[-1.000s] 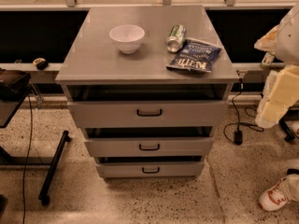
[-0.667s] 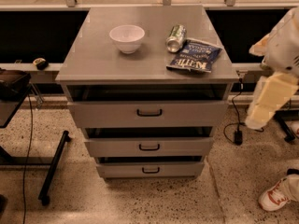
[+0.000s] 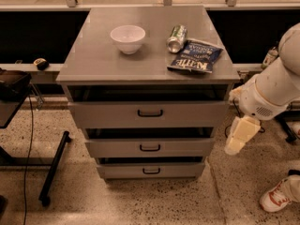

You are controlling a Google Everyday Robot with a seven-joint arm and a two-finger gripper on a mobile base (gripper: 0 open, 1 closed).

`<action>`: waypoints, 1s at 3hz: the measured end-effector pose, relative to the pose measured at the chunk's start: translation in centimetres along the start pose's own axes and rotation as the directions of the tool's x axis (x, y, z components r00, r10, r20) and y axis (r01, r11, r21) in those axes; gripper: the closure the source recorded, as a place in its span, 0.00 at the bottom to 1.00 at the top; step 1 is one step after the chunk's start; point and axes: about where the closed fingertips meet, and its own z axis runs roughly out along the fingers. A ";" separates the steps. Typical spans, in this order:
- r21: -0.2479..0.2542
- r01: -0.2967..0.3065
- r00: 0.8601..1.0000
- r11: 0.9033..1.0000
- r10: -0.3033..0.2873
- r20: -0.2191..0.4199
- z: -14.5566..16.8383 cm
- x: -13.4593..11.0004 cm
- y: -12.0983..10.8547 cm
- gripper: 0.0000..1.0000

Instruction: Open top drawer

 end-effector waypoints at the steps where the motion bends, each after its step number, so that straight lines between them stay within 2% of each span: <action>1: -0.036 0.049 0.997 0.998 -0.047 0.055 0.6 -1.3 0.5 0.00; 2: -0.025 0.090 0.996 0.996 -0.089 0.020 2.5 -1.0 -0.6 0.00; 3: 0.021 0.172 0.985 0.985 -0.172 0.018 5.8 -0.7 -3.8 0.00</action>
Offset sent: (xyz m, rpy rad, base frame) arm 0.0350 0.0074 -0.0448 -0.0575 -0.0135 0.1268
